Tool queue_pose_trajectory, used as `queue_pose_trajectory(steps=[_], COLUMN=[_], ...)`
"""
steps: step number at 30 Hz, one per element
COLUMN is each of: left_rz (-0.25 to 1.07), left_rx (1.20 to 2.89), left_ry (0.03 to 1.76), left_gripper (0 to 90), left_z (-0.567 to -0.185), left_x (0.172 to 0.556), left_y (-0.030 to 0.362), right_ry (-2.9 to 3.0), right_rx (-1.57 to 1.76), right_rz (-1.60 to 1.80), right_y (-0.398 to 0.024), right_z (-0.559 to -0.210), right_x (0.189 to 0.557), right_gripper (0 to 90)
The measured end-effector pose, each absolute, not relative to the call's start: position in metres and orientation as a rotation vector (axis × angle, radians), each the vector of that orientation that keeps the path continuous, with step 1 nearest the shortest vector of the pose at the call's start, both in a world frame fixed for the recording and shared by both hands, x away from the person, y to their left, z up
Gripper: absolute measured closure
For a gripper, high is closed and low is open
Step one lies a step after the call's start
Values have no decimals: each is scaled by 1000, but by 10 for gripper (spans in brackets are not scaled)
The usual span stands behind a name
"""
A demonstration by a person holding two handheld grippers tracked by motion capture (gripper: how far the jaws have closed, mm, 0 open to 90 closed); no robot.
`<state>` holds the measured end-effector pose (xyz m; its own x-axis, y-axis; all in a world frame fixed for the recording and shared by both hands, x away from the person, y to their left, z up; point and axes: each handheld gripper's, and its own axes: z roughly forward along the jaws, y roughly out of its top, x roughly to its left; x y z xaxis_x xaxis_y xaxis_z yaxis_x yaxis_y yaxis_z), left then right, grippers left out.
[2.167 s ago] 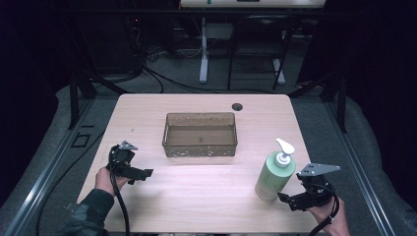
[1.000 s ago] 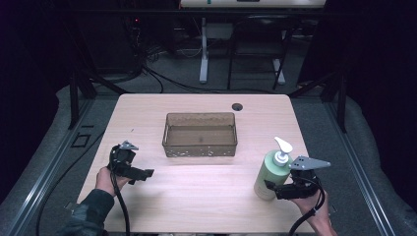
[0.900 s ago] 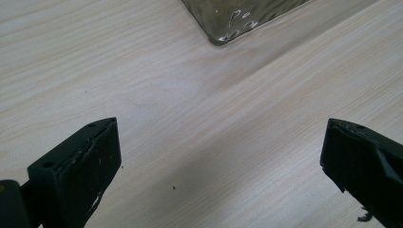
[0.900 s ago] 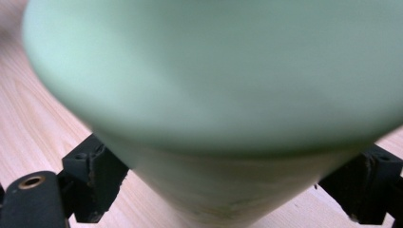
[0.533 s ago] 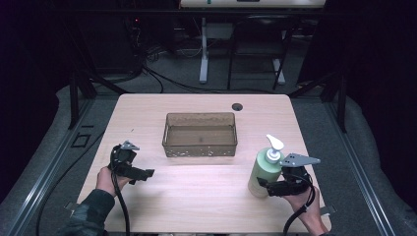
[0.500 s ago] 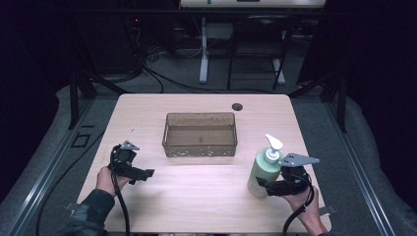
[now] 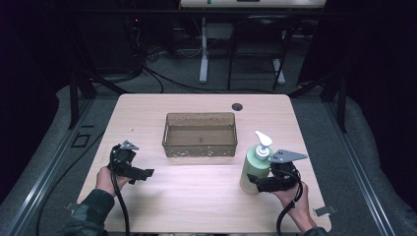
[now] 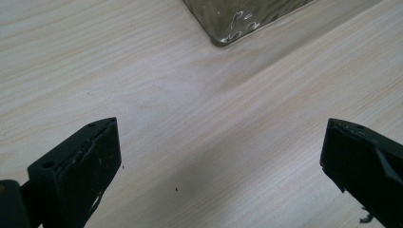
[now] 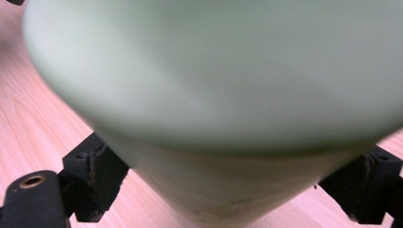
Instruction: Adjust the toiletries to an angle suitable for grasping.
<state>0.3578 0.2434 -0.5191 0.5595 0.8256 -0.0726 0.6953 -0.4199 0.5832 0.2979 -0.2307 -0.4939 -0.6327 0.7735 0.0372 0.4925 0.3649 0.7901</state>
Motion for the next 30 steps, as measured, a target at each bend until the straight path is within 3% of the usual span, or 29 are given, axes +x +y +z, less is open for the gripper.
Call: queue_pose_trajectory(steps=[30], left_rz=[308], left_rx=[2233], left_ry=[1211], left_gripper=[0], left_z=[-518], left_x=[357], left_y=[239], right_ry=[2299], right_rx=[1119], right_rz=[1130], right_y=[-192], right_z=[-493], right_x=[316], right_gripper=[115])
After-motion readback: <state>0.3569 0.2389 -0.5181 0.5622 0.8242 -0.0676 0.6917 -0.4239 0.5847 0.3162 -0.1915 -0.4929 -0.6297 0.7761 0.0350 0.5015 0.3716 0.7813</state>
